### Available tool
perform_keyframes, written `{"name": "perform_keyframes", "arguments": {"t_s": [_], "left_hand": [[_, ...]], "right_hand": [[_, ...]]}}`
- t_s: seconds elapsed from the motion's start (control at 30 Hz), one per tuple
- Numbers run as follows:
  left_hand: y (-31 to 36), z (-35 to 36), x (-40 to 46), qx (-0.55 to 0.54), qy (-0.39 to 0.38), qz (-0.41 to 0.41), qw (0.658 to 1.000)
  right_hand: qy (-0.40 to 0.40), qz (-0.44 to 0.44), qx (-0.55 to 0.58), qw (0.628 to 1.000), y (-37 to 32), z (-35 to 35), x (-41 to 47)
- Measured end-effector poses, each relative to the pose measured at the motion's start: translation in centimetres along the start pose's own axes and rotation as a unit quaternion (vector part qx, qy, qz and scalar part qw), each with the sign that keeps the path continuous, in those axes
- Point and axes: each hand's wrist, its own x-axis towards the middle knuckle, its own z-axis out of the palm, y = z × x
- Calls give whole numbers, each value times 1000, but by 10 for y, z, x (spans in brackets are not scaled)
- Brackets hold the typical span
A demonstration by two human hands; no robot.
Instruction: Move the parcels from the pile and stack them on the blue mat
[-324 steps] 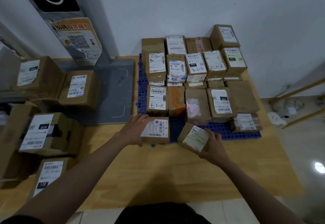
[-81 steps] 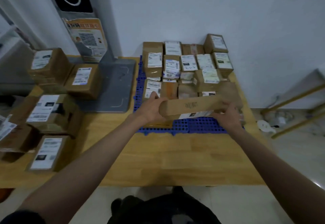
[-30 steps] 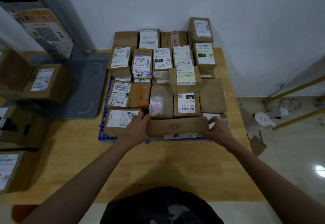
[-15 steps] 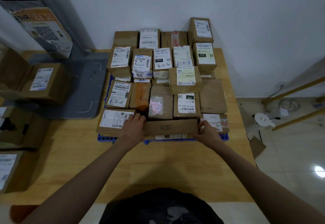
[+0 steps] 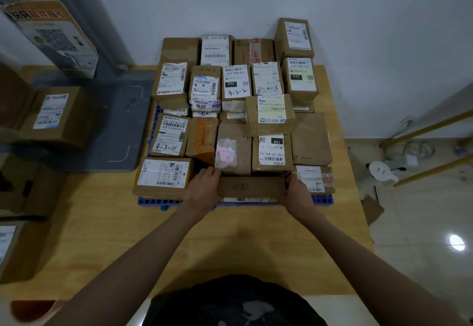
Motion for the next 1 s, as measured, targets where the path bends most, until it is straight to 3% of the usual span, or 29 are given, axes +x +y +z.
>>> {"name": "perform_keyframes", "arguments": {"t_s": [0.2,0.37,0.63,1.0], "left_hand": [[8,9,-9,-8,24,-12,1000],[9,7,-4,38,11,28,999],[21,2,2,55,7,61,997],[25,0,6,65,-3,55,996]], "right_hand": [[35,30,-65,997,17,-5,-1],[65,23,-111,991,26,-9,-3],[47,4,-73,996,35,-8,-2],[40,-51,-169,984,45,-11,2]]}}
